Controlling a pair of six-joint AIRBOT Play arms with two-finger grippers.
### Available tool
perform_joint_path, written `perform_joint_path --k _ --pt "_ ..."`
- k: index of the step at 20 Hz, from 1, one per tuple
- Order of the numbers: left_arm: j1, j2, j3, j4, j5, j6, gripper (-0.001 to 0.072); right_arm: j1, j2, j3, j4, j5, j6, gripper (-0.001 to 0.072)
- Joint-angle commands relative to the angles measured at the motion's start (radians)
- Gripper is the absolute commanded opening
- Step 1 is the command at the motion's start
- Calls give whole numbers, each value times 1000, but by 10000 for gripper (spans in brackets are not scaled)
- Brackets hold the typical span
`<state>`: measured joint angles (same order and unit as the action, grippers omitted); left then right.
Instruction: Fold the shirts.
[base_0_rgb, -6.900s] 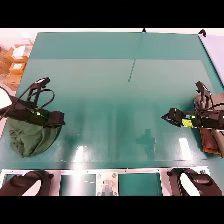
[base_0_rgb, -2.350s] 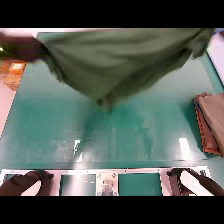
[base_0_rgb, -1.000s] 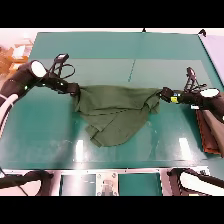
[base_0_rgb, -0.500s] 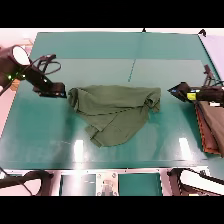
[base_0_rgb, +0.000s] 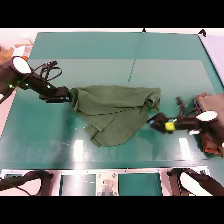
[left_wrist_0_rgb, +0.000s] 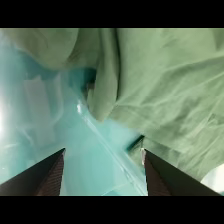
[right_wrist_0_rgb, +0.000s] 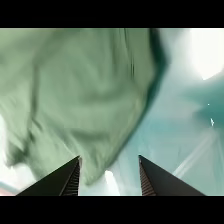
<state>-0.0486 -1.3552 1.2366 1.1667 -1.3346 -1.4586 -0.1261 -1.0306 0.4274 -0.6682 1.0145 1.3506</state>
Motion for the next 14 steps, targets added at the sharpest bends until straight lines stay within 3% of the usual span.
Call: perform_joint_path --k 1,4,8,9,12,14 --pt "0 2 -5 -23 16 2 552 267 -31 -108 129 -206 45 427" --pt "0 2 -5 -24 7 15 552 398 -119 -63 198 -309 45 422" --pt "1 2 -5 -21 -2 30 552 427 -192 32 169 -282 -17 43" --pt "1 2 -5 -11 -2 40 552 393 -190 57 95 -225 -11 25" --pt "1 2 -5 67 -5 46 551 158 -156 138 -276 2 144 24" --pt "1 1 -5 89 1 46 551 -32 -112 188 -441 61 200 24"
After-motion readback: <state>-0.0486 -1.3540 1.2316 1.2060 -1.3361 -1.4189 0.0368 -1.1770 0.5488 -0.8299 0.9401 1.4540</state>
